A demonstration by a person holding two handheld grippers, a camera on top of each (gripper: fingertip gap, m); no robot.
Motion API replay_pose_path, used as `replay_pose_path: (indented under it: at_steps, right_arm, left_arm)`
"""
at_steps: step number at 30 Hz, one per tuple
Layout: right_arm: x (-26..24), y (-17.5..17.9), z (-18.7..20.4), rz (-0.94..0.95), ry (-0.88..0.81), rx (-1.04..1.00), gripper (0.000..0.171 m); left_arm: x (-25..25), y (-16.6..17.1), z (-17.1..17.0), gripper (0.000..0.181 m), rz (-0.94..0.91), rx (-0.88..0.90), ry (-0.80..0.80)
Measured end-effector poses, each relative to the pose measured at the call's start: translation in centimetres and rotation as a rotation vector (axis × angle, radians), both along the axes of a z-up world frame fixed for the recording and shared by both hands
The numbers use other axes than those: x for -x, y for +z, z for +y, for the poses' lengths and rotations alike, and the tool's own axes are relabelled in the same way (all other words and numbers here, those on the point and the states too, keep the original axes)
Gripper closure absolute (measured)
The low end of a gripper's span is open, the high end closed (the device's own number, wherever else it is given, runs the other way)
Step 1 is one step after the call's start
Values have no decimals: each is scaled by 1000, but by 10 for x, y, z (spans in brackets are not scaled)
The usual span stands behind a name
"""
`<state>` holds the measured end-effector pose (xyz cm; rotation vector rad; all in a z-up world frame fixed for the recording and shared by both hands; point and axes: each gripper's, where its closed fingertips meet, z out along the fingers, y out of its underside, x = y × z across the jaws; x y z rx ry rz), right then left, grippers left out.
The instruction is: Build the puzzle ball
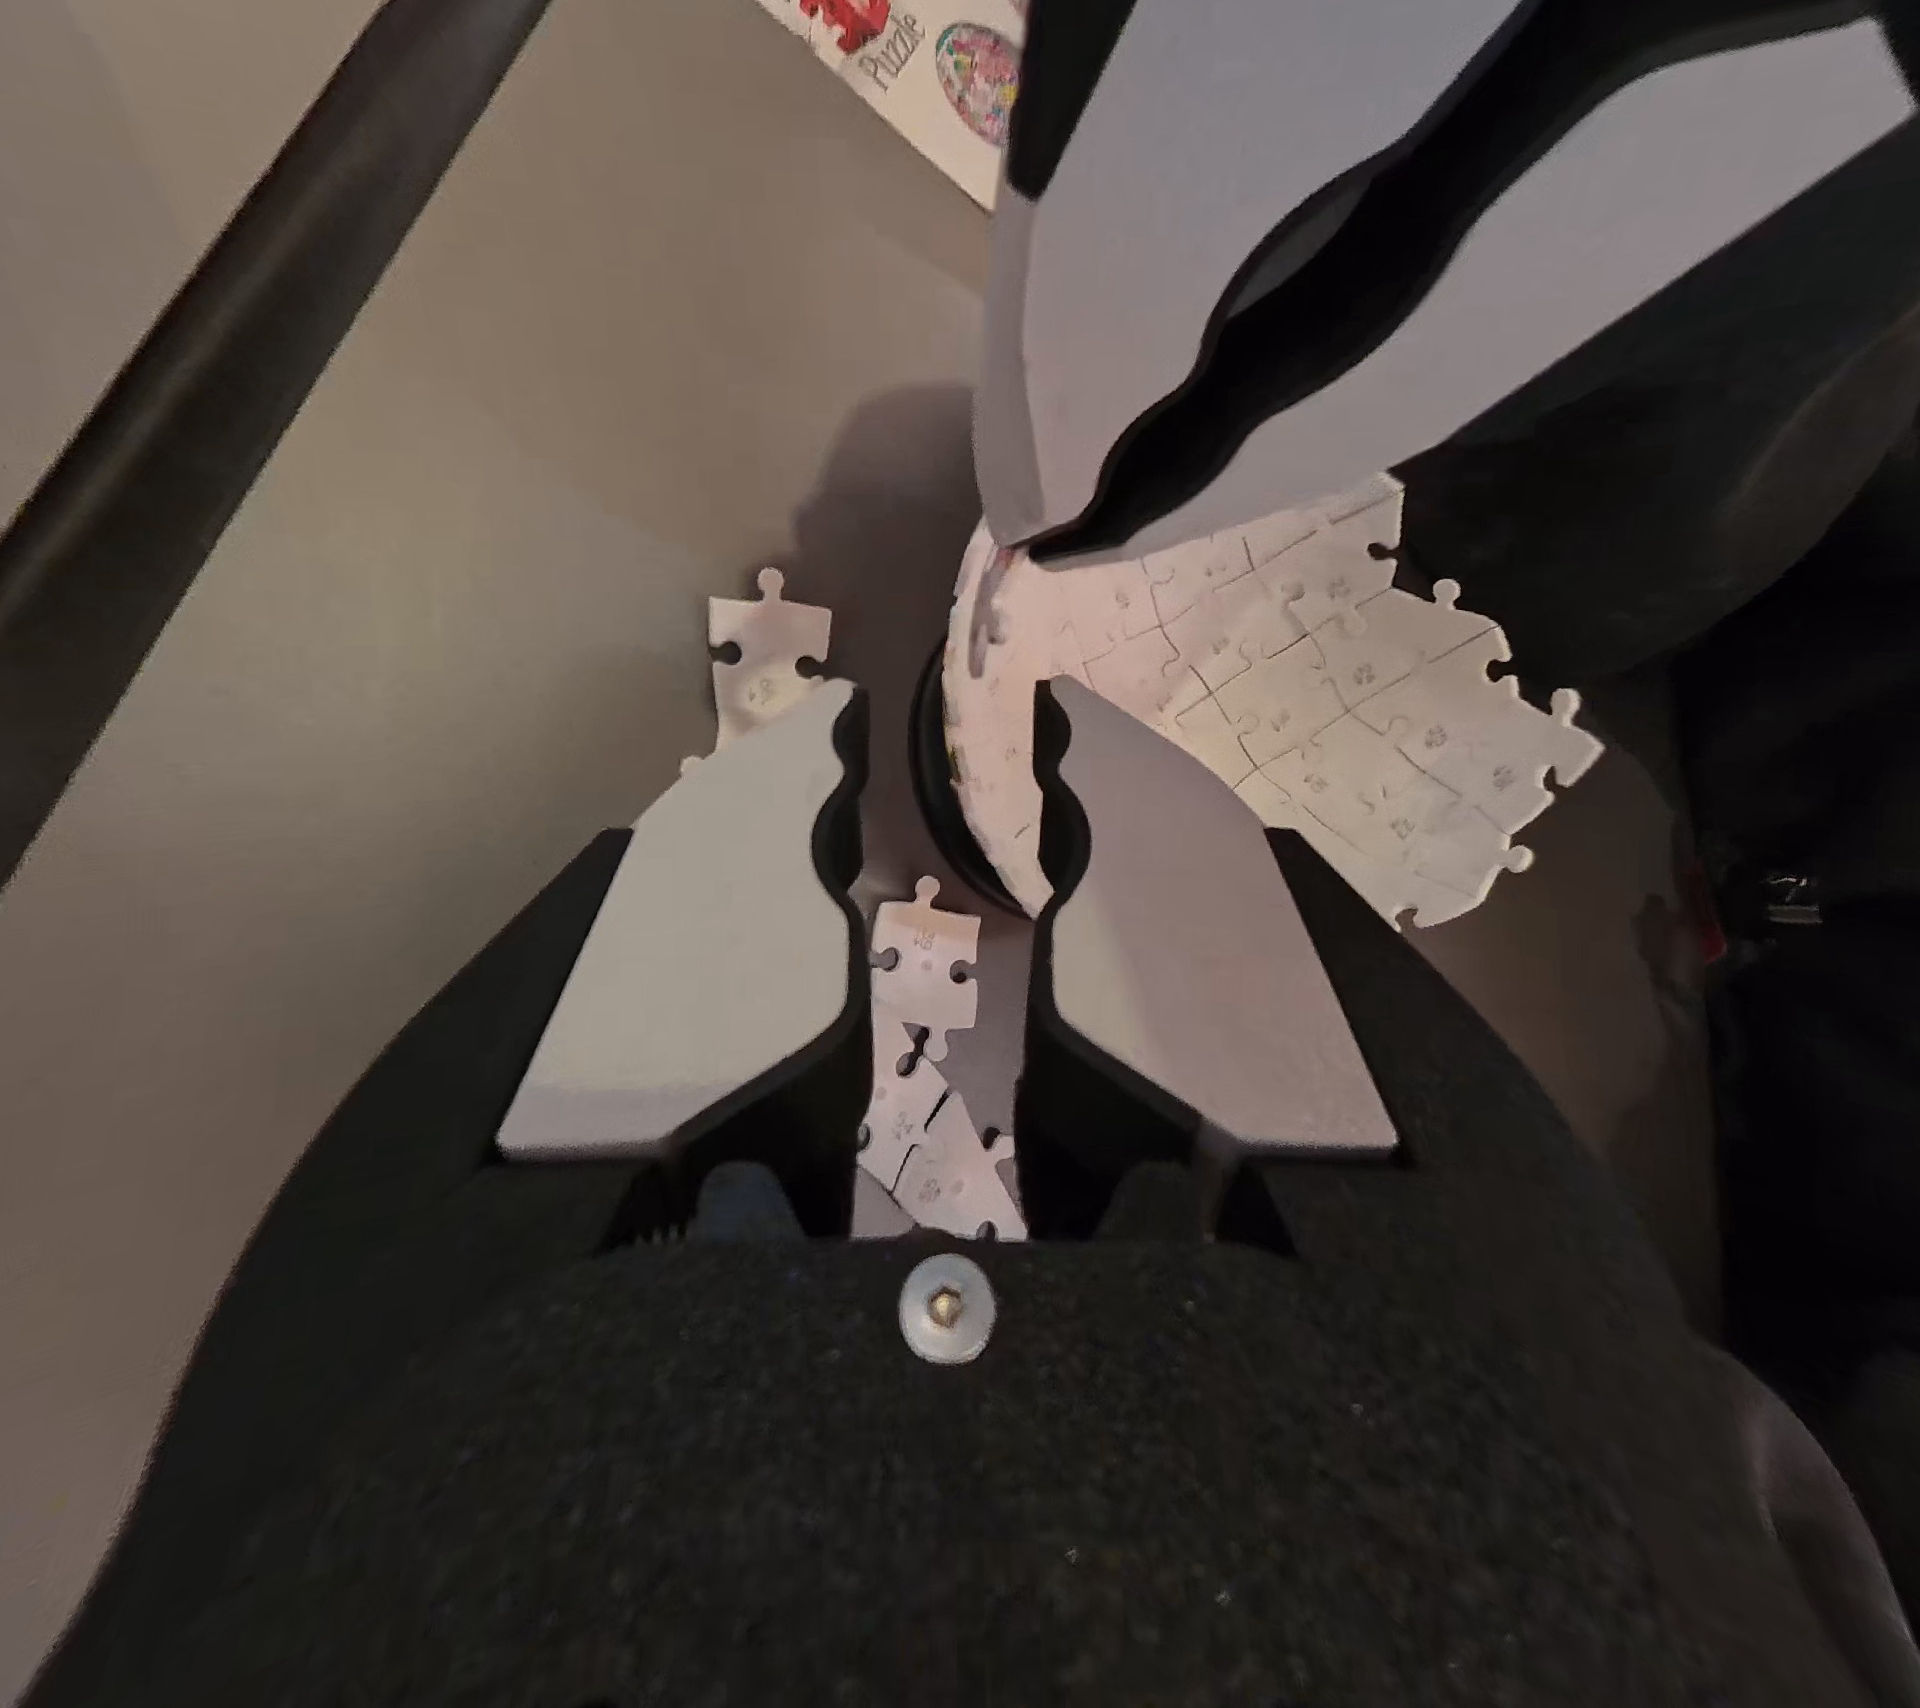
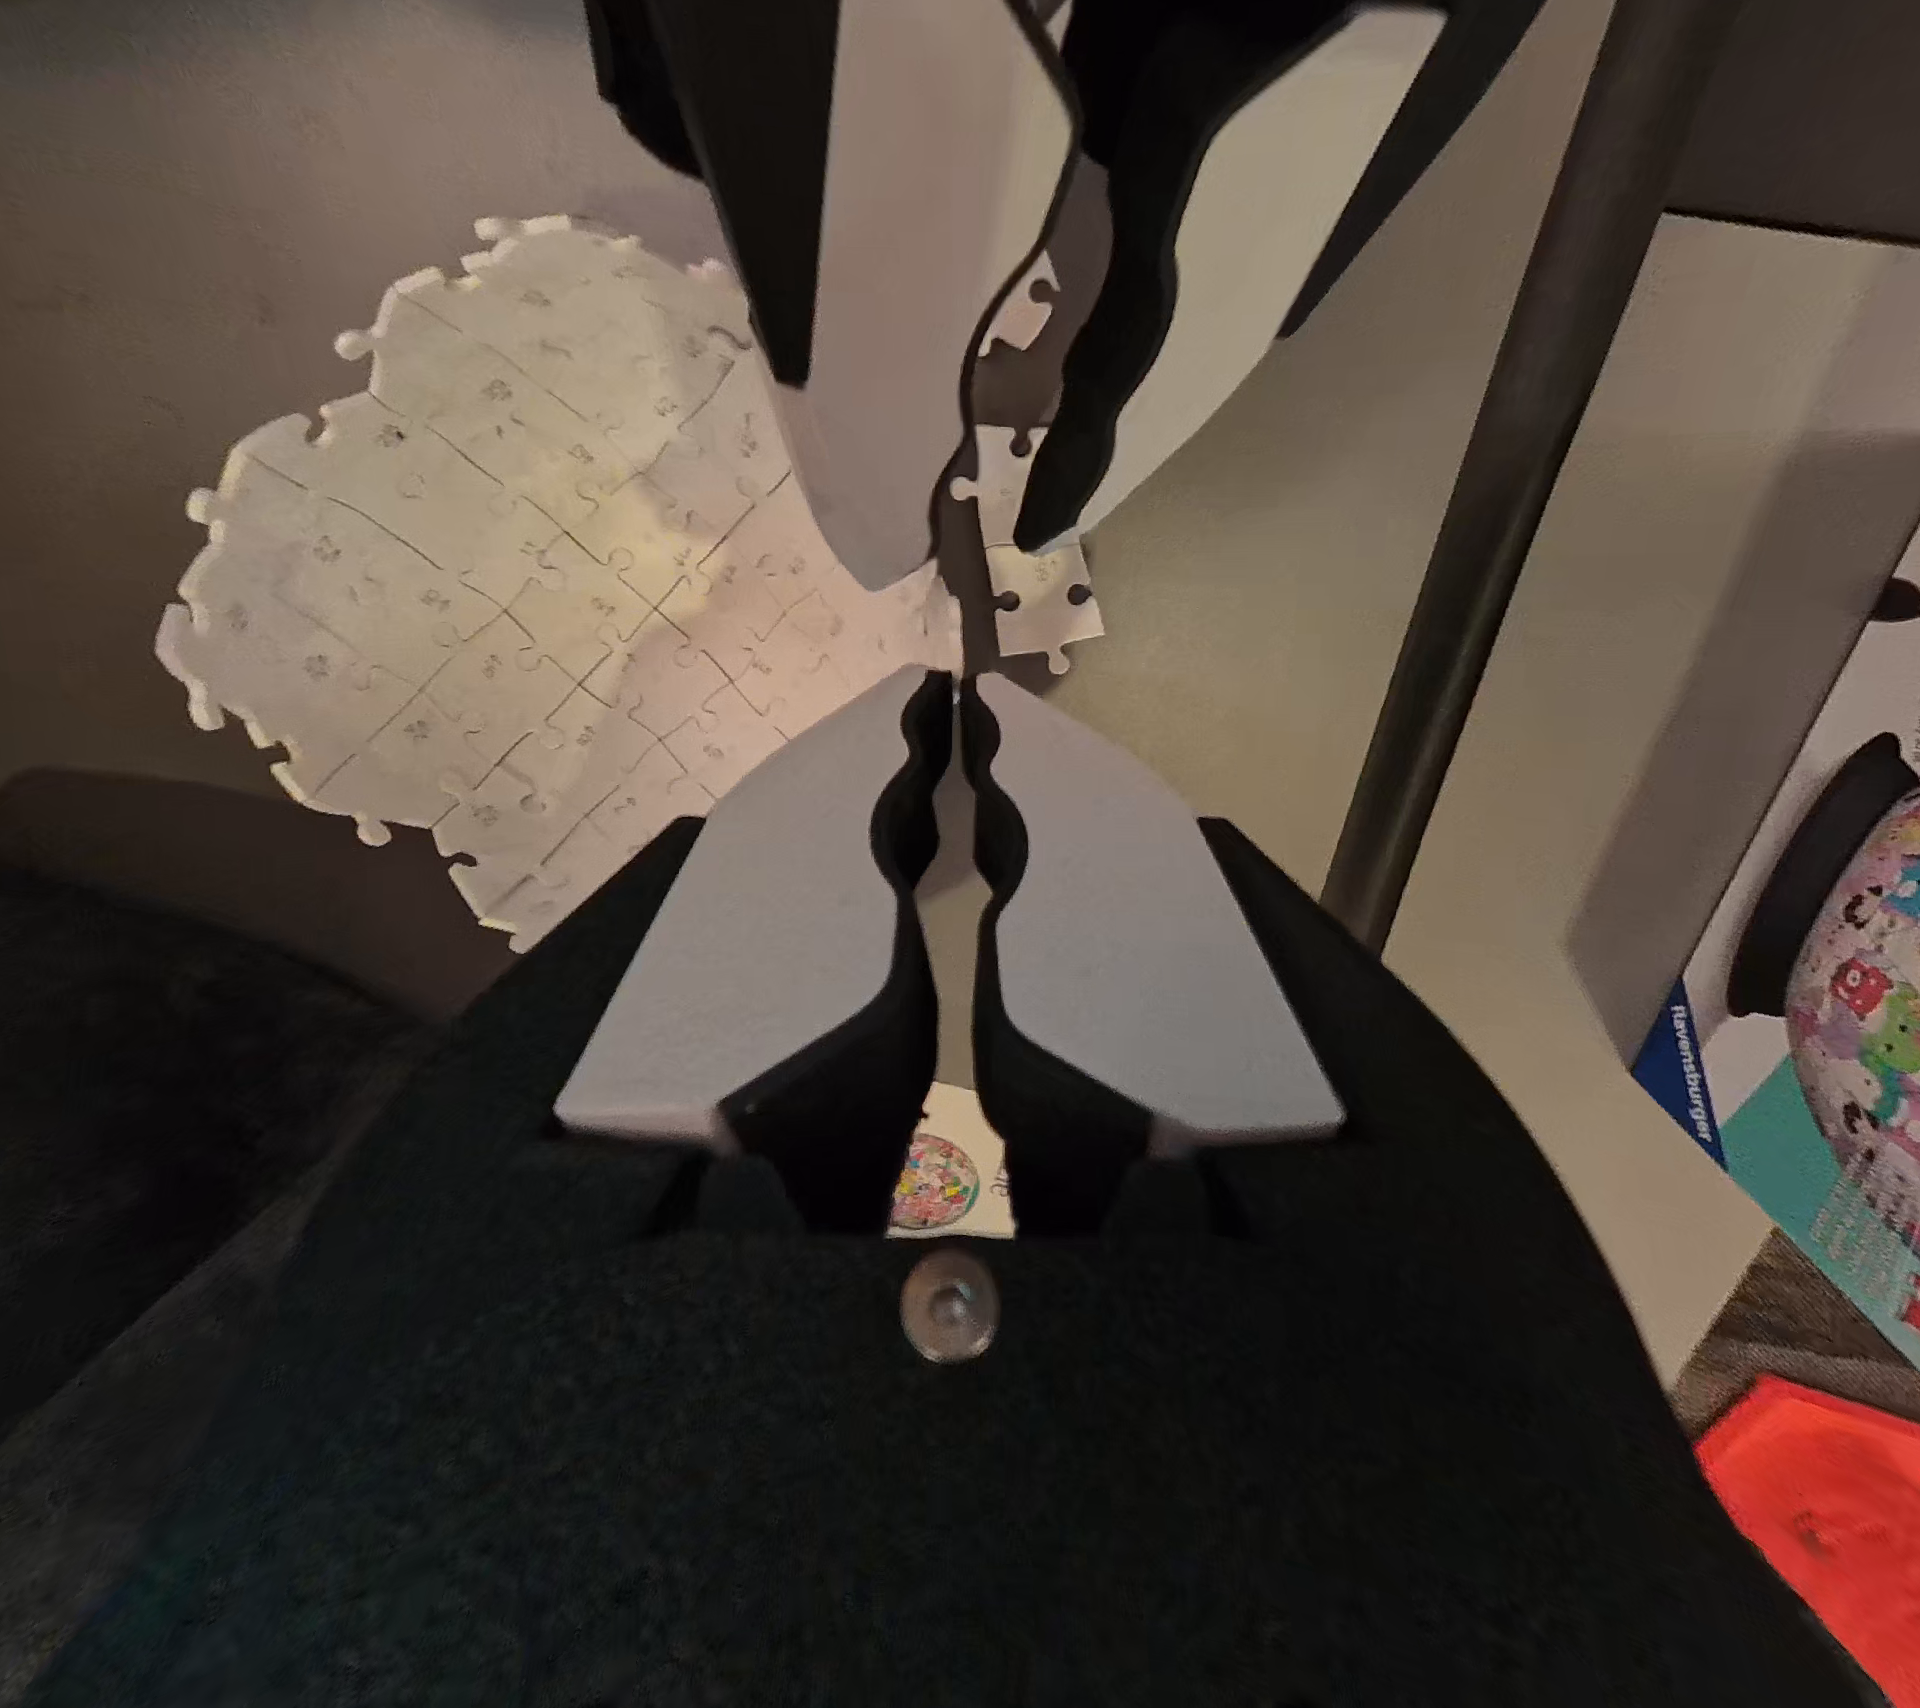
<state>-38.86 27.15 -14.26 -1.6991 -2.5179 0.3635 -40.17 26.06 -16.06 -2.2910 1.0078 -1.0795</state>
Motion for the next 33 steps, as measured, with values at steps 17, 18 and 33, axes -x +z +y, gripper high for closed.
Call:
replay_pose_path:
  at_steps: [17, 18, 33]
  right_arm:
    - [2, -10, 1, 9, 33, 12, 169]
    - [2, -10, 2, 16, 40, 9, 169]
    - [3, -12, 1, 38, 8, 32, 169]
  left_arm:
    - [-11, -15, -4, 154, 67, 32, -29]
    - [-10, -15, -3, 154, 69, 32, -26]
    - [-7, -12, 5, 162, 38, 5, 9]
